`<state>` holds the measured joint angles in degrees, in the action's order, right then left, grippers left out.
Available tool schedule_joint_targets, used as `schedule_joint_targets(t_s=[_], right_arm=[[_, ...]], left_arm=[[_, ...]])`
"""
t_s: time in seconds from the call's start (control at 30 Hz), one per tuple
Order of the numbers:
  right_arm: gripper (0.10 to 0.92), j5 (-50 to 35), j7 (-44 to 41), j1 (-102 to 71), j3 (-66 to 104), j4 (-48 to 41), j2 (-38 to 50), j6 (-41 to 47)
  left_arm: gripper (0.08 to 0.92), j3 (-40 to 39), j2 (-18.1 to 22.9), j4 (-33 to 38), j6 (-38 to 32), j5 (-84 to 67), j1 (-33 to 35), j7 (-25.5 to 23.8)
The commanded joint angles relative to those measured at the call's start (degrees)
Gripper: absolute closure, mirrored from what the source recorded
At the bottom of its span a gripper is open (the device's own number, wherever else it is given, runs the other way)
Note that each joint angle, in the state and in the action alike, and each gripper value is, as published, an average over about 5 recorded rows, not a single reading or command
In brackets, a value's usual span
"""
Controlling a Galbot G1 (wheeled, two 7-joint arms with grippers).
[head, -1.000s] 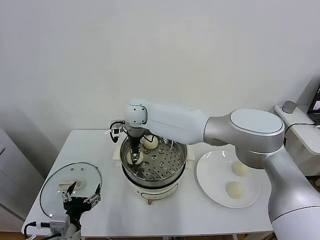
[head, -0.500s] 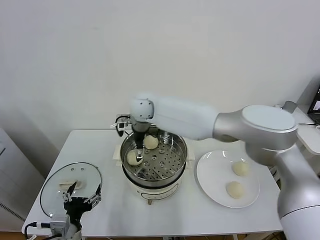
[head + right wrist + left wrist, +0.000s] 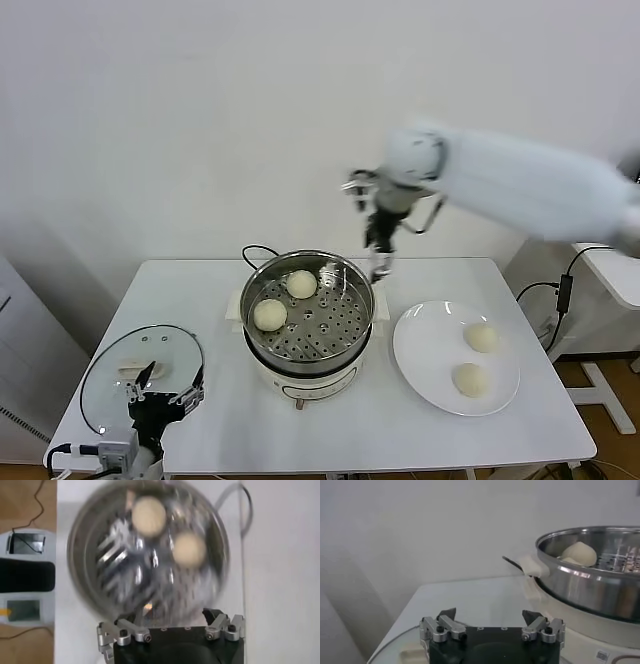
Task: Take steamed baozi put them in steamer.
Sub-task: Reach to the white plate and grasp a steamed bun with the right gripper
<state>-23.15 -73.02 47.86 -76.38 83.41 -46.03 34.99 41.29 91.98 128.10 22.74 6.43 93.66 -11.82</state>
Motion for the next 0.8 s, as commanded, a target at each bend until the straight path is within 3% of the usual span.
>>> schedule_joint_targets(t_s=[0.03,0.2,0.4,0.8], right_arm=[[0.203,12.24,-6.42,1.42,-2.48,10.7,24.92,-14.89],[0.203,21.77,-6.19,-22.24,13.58,11.69,28.06,-19.99],[0.203,29.53,-5.68,-48.64,35.25,8.74,23.36,-21.0],[0.203,37.22,-3.19,-59.9,43.56,0.96,17.11,-21.24]], left_arm=[[0.177,0.08,0.17,0.96,0.15,-0.15,1.17,-0.15],[0.177,-0.08,0.5,2.41,0.07,-0.39,2.81,-0.27],[0.177,-0.12,0.72,2.48,0.03,-0.14,4.25,-0.23],[0.177,-0.13,1.01,1.93,0.24,-0.06,4.41,-0.37]])
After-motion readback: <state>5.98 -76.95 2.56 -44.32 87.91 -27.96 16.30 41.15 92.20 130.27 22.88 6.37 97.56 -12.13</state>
